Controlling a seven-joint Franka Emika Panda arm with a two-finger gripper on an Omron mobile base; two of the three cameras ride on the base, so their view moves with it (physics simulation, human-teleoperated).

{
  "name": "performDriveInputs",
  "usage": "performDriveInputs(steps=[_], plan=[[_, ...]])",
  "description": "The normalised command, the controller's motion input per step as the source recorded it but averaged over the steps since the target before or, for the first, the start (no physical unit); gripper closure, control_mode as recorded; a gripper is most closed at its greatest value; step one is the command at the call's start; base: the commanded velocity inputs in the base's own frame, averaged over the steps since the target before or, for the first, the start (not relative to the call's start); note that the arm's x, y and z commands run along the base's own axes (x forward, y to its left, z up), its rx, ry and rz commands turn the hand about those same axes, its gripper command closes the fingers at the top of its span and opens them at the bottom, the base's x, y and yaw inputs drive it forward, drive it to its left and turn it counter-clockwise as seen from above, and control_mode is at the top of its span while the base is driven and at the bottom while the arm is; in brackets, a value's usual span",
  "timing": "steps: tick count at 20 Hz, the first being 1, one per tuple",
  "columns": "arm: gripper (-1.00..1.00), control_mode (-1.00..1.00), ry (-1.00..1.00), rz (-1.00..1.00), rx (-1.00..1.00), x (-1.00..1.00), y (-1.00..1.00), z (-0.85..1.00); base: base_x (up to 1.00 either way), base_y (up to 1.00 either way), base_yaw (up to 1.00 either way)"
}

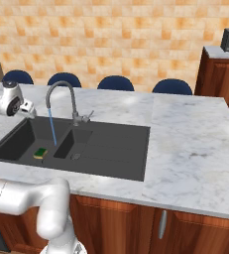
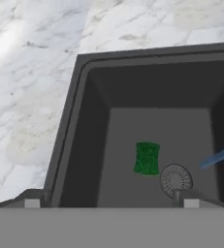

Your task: Soak the sponge with water for a few seconds and then drop it inside the sink.

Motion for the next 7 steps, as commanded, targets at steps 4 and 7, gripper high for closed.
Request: performDriveInputs(steps=[4, 7], plan=[[-1.0, -1.0, -0.12, 0.14, 0.0, -0.43, -0.04, 0.62, 0.0, 0.0, 0.0], [-1.0, -1.0, -0.2, 0.2, 0.0, -0.39, -0.32, 0.7, 0.0, 0.0, 0.0]])
